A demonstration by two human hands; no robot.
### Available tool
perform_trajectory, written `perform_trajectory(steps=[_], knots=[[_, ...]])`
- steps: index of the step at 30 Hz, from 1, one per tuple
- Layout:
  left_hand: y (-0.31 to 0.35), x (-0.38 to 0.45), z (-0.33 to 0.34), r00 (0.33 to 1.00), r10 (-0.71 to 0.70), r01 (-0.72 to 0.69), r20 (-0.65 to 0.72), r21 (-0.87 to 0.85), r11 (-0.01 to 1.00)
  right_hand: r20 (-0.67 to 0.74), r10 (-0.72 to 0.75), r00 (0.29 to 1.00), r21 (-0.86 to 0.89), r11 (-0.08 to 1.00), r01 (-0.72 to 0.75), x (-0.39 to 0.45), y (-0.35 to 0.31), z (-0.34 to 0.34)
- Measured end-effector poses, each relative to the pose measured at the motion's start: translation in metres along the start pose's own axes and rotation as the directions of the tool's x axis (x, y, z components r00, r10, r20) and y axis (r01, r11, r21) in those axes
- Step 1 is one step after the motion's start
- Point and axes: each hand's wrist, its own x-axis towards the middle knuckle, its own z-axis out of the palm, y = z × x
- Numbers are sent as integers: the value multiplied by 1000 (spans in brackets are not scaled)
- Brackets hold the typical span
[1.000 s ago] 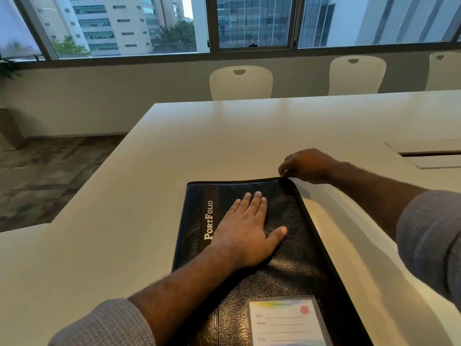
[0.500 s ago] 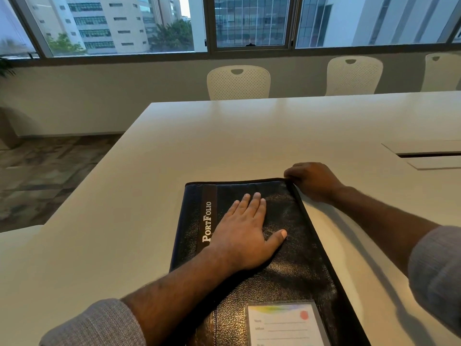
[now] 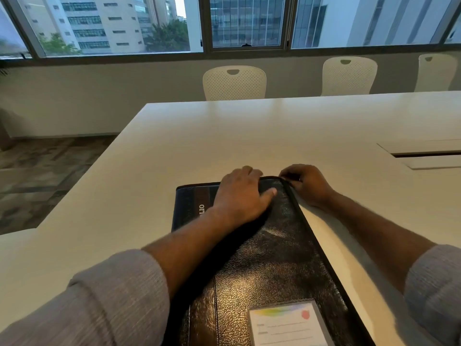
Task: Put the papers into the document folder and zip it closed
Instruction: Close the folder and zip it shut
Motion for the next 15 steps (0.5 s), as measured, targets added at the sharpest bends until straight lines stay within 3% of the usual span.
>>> perform_trajectory(steps=[5,10,15], knots=[[-19,21,21,980,-158,153,121,50,987,5,8,1000,-29,1000,-8,-1,1,-2],[-27,31,22,982,-150,145,118,55,988,39,-4,999,-78,997,7,-7,7,-12],[-26,33,22,981,-123,125,147,-1,992,-30,-2,1000,-65,998,0,-9,2,-8]])
